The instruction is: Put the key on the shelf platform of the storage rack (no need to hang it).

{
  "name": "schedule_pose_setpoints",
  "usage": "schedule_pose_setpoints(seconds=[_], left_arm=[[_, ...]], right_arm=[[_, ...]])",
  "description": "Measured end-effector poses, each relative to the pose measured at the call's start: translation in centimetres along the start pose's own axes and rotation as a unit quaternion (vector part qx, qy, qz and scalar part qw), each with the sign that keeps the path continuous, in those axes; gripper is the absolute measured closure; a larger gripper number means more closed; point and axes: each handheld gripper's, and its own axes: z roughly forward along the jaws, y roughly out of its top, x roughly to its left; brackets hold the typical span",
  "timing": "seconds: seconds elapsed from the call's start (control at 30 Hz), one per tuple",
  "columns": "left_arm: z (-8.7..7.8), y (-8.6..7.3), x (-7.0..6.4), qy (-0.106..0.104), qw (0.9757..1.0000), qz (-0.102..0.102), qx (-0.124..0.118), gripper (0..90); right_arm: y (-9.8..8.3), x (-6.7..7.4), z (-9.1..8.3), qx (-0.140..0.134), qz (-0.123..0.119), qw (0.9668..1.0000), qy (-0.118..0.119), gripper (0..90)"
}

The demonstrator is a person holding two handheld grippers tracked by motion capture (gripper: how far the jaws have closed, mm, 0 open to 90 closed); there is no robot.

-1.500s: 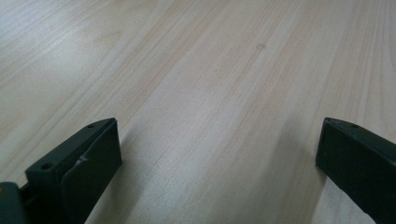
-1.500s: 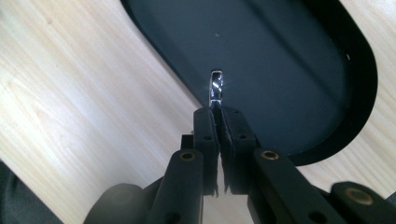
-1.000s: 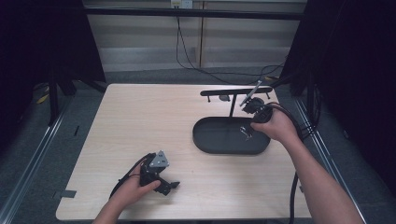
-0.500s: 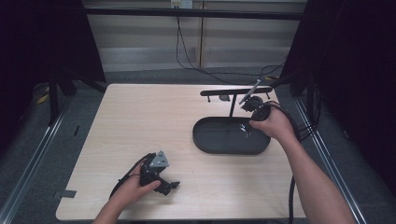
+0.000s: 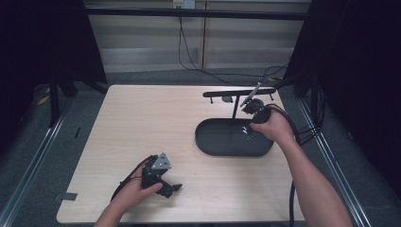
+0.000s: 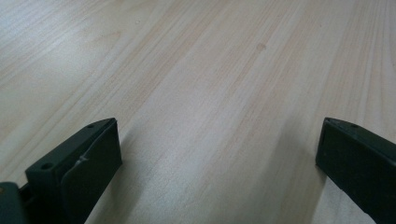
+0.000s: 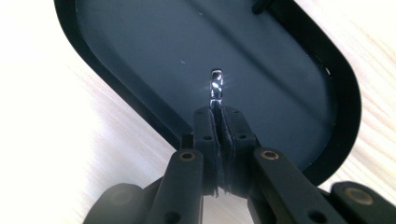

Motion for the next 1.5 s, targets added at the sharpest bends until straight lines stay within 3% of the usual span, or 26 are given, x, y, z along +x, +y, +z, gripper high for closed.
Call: schedule_pose_setpoints(seconds=[0.83,1.5], left_arm=[[0.0,0.0,0.0,0.000,1.0000,0.000,0.000,0.0],[0.0,0.0,0.0,0.001,1.0000,0.000,-0.001,0.0]], right_arm=[[0.2,-0.4,2.7,0.007,0.021,0.9997,0.005,85.7],[0.3,-0.4,4.1,0.005,0.023,0.9997,0.002,85.7]])
